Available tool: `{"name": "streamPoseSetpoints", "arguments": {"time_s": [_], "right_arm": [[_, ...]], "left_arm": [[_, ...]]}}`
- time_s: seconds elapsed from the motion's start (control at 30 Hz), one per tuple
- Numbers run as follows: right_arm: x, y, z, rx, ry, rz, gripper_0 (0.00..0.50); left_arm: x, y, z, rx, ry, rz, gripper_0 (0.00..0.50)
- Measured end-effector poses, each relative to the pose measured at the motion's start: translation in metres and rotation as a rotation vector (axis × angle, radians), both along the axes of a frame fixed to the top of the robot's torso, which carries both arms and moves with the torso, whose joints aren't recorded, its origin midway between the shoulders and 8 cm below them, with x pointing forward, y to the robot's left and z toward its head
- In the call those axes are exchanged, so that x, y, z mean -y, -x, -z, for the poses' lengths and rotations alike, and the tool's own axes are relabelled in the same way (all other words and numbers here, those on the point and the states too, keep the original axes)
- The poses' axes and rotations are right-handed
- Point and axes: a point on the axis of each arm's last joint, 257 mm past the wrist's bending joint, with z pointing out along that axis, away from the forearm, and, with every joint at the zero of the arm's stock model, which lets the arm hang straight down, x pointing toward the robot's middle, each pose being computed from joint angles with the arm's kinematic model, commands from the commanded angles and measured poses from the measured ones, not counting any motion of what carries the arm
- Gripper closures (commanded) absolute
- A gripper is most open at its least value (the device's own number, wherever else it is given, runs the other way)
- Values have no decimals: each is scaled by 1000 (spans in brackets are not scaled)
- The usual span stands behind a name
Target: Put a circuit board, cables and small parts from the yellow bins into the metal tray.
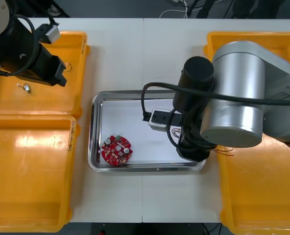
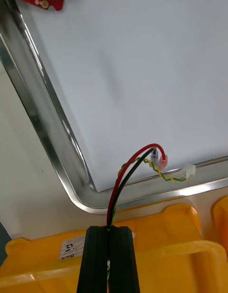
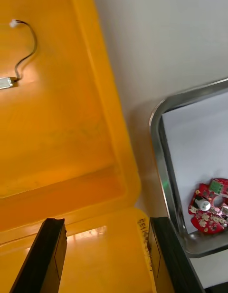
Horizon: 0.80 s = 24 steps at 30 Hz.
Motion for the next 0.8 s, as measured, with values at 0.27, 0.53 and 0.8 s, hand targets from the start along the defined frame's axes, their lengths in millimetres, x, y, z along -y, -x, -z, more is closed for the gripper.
{"name": "streamPoseSetpoints", "arguments": {"time_s": [0.27, 0.53, 0.8], "right_arm": [[-17, -8, 15, -17, -10, 2, 500], [-35, -27, 25, 4, -50, 2, 500], [-36, -37, 40, 44, -3, -60, 500]], "left_arm": [[-32, -11, 2, -14, -32, -100, 0], [-59, -23, 1, -42, -34, -179, 0], [-83, -28, 4, -69, -58, -211, 0]]}}
